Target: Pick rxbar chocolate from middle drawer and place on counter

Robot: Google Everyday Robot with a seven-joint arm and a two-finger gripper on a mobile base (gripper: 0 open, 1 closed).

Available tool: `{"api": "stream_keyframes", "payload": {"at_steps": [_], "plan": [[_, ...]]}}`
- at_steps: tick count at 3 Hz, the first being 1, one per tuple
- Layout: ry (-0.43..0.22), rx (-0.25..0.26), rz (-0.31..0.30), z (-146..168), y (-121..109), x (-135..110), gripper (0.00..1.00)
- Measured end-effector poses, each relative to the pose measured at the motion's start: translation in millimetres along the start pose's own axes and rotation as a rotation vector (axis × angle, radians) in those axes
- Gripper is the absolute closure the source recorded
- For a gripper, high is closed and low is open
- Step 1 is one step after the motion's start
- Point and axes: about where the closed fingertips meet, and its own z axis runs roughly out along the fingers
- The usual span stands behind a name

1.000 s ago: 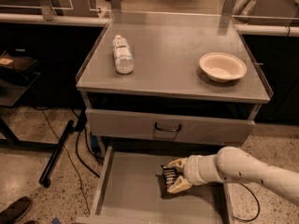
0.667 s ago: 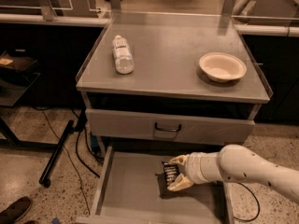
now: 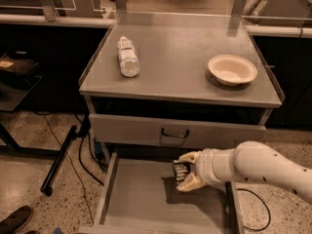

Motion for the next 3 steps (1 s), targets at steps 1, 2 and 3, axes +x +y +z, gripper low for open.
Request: {"api": "stream_keyframes", "payload": {"at_steps": [1, 2, 3], "plan": [[0.001, 0.040, -0.005, -17, -15, -14, 1.00], [0.033, 0.095, -0.048, -56, -39, -37, 1.00], [0.033, 0.096, -0.049, -56, -39, -37, 1.00]]}}
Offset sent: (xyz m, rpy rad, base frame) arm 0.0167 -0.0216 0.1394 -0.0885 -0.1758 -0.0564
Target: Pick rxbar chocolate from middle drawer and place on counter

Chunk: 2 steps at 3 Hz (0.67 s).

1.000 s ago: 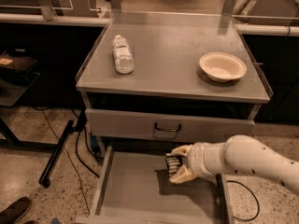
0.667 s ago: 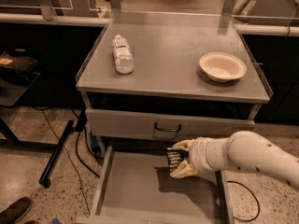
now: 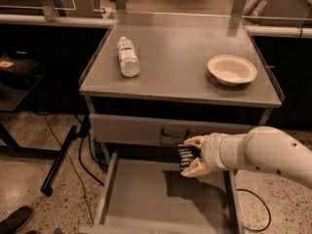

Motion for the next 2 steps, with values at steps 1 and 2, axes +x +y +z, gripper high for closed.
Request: {"api": "stream_keyframes", "payload": {"at_steps": [1, 2], "plan": [[0.016, 0.079, -0.027, -27, -30, -10, 1.00], [0.065, 0.179, -0.111, -74, -75, -36, 1.00]]}}
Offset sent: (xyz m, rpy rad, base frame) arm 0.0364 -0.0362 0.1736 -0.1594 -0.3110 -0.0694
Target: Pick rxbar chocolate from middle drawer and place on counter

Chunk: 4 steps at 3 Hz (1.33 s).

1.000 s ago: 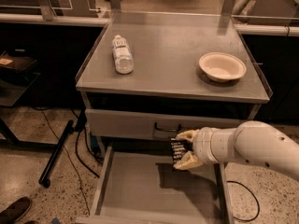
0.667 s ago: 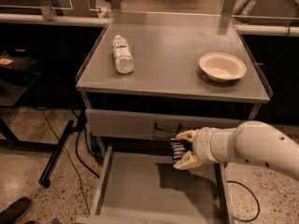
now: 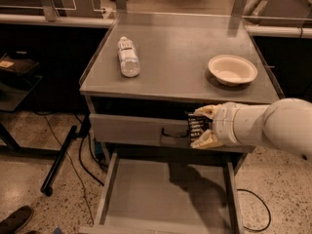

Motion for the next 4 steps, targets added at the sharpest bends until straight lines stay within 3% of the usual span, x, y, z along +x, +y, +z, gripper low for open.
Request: {"api": "stream_keyframes", "payload": {"at_steps": [1, 2, 3, 4], "plan": [[0.000, 0.000, -0.001, 0, 0, 0, 1.00], [-0.015, 0.027, -0.009, -1, -26, -2, 1.00], [-0.031, 0.067, -0.039, -1, -90, -7, 1.00], [-0.045, 0.103, -0.054, -7, -117, -18, 1.00]]}}
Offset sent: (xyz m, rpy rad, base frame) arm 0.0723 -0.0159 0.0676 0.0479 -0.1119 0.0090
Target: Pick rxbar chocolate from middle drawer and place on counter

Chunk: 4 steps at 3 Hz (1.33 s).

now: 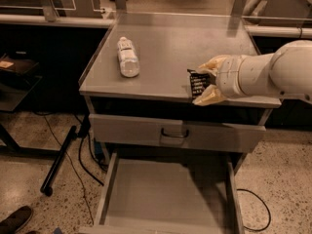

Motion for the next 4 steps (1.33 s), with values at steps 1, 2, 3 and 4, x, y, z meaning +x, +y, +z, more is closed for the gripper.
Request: {"api": "stream_keyframes", "payload": {"at_steps": [1, 2, 3, 4], "plan": [[0.000, 0.000, 0.000, 0, 0, 0, 1.00], [-0.033, -0.004, 0.015, 13, -15, -1, 1.00], [-0.083, -0.026, 0.007, 38, -35, -8, 1.00], [-0.164, -0.055, -0.003, 73, -50, -24, 1.00]]}}
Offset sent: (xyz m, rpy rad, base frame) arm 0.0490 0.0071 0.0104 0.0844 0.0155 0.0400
